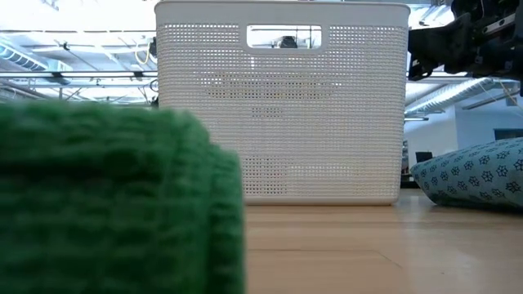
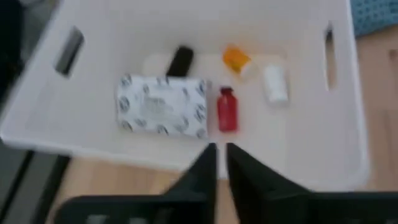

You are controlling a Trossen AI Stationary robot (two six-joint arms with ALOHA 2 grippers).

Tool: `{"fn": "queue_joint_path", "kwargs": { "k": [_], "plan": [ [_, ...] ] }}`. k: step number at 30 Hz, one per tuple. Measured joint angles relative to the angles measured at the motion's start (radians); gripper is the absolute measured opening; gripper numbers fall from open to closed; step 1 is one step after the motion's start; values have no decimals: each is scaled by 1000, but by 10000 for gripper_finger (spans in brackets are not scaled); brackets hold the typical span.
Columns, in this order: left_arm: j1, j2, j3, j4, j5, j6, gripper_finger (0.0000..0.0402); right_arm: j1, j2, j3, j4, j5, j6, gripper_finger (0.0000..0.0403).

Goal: Pick & place medical supplies in basket/bin
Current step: Put the green bandage into the white bin

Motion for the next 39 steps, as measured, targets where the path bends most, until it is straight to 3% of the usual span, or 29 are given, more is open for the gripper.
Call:
{"fn": "queue_joint_path", "kwargs": {
  "k": [3, 6, 14, 19, 23, 27, 39],
  "plan": [
    [-87, -69, -96, 10, -33, -72, 15, 0, 0, 0, 20, 0, 4, 0],
    [-176, -160, -256, 156, -95, -81, 11, 0, 0, 0, 27, 0, 6, 0],
    [-279, -371, -833, 937, -90, -40, 3, 0, 0, 0, 26, 0, 28, 0],
    [-303, -377, -1146, 1450, -96, -1, 2, 0, 0, 0, 26, 0, 26, 0],
    [-304, -348, -1305, 1707, -135, 17, 2, 0, 0, 0, 26, 0, 25, 0],
    [-304, -339, -1366, 1819, -136, 82, 1, 0, 0, 0, 28, 0, 0, 0],
    [-303, -338, -1427, 1793, -98, 107, 1, 0, 3, 0, 27, 0, -20, 0]
  ]
}}
